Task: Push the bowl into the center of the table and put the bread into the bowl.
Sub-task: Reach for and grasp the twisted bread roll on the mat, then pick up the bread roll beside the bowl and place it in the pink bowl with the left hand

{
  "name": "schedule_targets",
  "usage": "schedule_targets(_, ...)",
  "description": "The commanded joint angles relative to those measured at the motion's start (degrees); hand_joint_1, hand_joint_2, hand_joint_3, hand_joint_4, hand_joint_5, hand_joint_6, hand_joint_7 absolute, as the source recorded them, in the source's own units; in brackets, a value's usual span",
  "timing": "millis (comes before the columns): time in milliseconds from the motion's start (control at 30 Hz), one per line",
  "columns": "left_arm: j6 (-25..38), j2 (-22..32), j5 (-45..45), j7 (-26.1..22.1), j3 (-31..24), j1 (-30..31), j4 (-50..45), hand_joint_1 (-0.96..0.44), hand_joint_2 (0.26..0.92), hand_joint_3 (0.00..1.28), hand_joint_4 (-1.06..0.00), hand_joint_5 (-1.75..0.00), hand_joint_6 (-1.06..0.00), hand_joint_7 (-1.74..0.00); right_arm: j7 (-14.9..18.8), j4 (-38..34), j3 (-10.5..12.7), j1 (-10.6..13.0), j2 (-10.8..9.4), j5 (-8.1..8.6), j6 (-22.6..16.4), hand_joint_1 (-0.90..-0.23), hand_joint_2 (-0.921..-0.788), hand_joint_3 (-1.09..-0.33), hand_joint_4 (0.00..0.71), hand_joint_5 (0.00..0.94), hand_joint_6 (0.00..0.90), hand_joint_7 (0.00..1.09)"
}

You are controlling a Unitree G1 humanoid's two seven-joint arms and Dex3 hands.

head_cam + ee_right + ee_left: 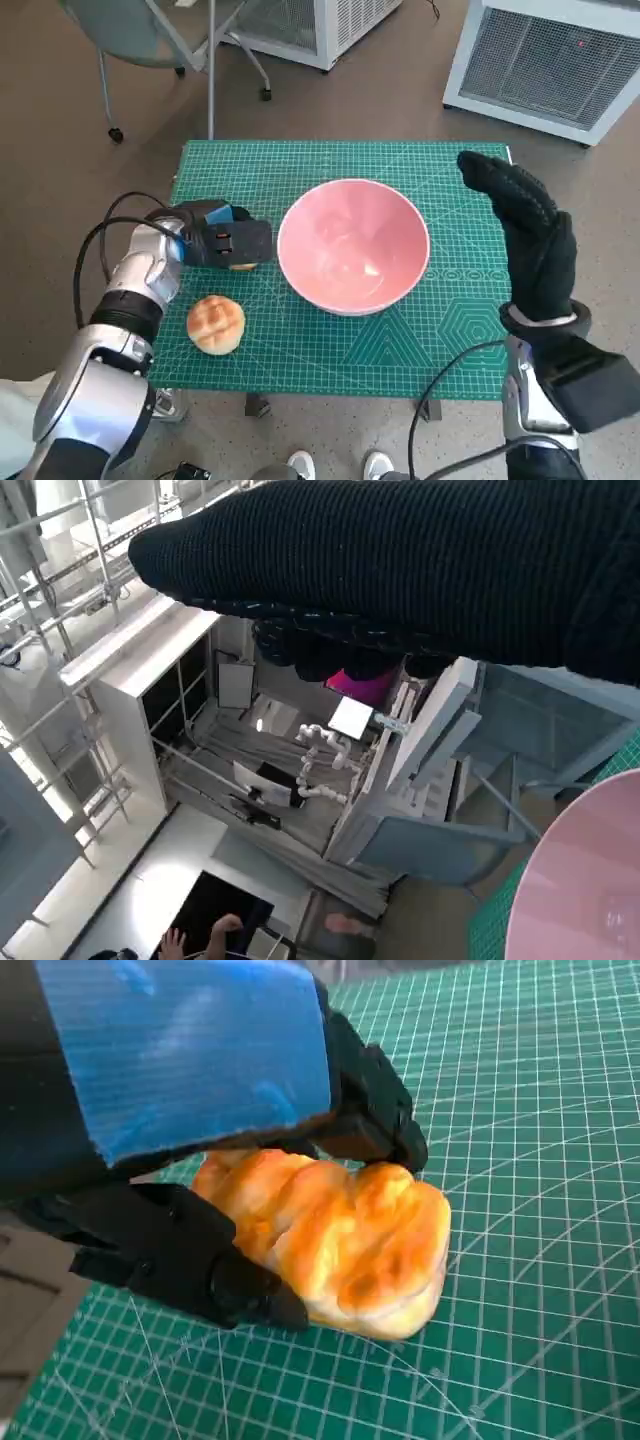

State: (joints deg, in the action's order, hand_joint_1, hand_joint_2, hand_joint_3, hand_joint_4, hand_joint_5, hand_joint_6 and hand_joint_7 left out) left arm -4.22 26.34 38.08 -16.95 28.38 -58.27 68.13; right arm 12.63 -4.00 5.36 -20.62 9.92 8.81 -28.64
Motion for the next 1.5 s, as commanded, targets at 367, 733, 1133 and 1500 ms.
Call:
schedule_targets(367, -3.3, 9.2, -10.6, -3.0, -13.1, 6.0, -32.3, 0.00, 0.916, 0.02, -0.73, -1.11, -0.71, -1.09, 1.0, 0.0, -0.5, 1.2, 0.0, 0.64, 1.4, -0.736, -0.921, -0.790, 0.122, 0.004, -0.001, 0.44)
schedule_targets(733, -4.3, 10.0, -14.9, -2.1, -20.0, 10.3, -53.1, 0.00, 0.917, 0.02, -0.75, -1.10, -0.68, -1.11, 1.5, 0.2, -0.6, 1.2, 0.3, 0.91, 1.5, -0.736, -0.921, -0.787, 0.125, 0.005, -0.001, 0.44)
schedule_targets(1133, -7.9, 4.1, -13.0, -0.7, -17.0, 11.7, -62.0, 0.00, 0.910, 0.01, -0.81, -1.12, -0.68, -1.03, 1.5, 0.2, -0.7, 1.8, 0.0, 0.34, 1.5, -0.730, -0.921, -0.790, 0.120, 0.002, -0.001, 0.43)
schedule_targets(1500, -6.7, -1.7, -11.8, -4.8, -10.8, 10.2, -60.3, 0.00, 0.920, 0.04, -0.76, -1.18, -0.65, -1.05, 1.1, 0.9, -0.6, 2.4, 0.2, -0.07, 1.9, -0.725, -0.921, -0.793, 0.122, 0.002, -0.001, 0.43)
